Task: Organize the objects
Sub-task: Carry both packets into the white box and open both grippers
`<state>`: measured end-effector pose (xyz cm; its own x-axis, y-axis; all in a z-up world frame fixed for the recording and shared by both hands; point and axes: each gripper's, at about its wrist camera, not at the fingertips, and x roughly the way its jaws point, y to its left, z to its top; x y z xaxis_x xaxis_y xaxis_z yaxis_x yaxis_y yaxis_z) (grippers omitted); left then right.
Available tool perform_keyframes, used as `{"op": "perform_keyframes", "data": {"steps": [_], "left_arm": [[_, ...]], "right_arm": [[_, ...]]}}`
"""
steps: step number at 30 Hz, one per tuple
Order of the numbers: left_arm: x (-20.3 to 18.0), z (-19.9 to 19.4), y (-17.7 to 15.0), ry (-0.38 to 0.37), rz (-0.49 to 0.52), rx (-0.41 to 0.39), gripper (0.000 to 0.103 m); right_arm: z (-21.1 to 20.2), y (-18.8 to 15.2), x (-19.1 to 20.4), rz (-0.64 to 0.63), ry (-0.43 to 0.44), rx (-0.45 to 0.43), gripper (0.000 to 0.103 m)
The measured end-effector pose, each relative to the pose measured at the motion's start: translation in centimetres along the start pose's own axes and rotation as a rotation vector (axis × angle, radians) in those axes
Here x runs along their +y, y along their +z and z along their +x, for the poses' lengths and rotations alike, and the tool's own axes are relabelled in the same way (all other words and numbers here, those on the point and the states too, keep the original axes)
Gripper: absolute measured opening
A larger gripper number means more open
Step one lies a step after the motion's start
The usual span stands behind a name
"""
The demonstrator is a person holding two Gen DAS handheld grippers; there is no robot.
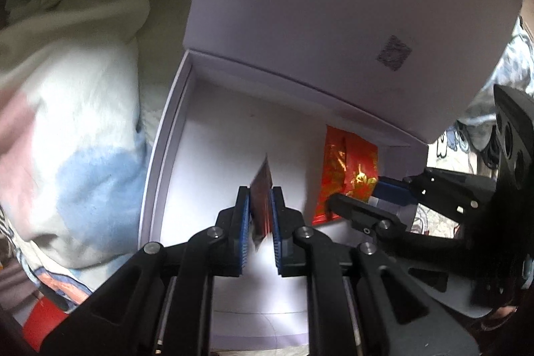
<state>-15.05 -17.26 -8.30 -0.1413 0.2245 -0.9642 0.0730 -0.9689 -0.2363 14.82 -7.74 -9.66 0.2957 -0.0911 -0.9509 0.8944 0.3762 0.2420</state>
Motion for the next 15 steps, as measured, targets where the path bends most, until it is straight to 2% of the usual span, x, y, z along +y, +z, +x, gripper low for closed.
{"op": "perform_keyframes", "data": {"steps": [8, 10, 15], "left_arm": [[0.0, 0.0, -0.3, 0.029, -0.042, 0.006, 0.012], [-0.1, -0.2, -0.3, 0.048, -0.042, 0.009, 0.014], [-0.1, -1.4, -0.7, 0.069, -0.056, -0.007, 0.015]], "right_arm": [[0.3, -0.1, -0.2, 0.018, -0.034, 0.029, 0.028], [0.0, -0.2, -0.2, 0.02, -0.044, 0.029, 0.034], [-1.2, -0.5, -0.3, 0.031, -0.037, 0.017, 0.036]]}}
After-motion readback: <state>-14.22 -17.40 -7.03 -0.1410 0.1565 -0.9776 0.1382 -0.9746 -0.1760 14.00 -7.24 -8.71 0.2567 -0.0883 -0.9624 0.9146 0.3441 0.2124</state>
